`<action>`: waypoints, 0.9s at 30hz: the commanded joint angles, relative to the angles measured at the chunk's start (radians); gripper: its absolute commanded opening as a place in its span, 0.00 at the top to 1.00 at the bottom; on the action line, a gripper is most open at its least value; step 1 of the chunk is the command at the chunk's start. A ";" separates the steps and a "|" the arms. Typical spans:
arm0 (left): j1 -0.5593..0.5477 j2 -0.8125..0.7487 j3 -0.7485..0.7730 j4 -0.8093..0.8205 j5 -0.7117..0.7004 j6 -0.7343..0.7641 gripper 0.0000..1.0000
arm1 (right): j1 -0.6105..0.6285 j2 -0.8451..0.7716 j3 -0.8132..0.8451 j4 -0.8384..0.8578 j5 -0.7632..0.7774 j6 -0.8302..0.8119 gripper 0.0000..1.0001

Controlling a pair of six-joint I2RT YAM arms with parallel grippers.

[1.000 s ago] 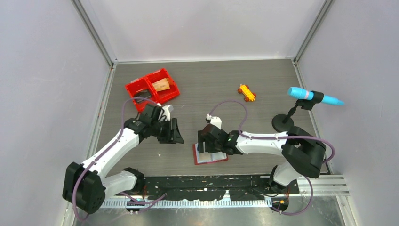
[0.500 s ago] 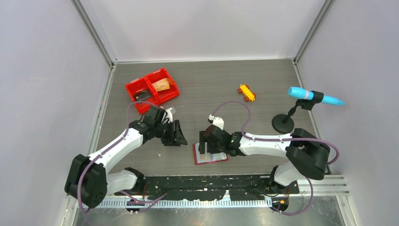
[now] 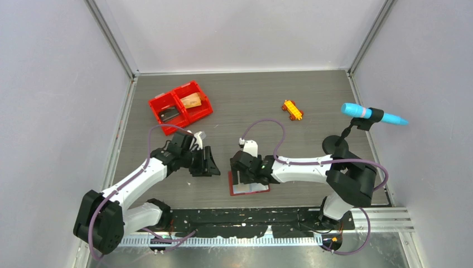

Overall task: Take the credit cards out of the card holder
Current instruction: Remove the credit card from the card holder.

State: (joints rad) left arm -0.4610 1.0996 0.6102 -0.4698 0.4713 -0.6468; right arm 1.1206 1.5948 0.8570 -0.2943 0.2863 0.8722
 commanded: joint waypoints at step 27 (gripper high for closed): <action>-0.098 0.284 0.121 0.257 0.131 -0.035 0.58 | -0.038 -0.325 -0.423 0.476 -0.031 0.025 0.56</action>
State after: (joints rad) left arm -0.5419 1.3544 0.6655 -0.3202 0.5743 -0.6594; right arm 1.1118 1.3621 0.5289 0.0063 0.2874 0.8993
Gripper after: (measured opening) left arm 0.427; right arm 0.447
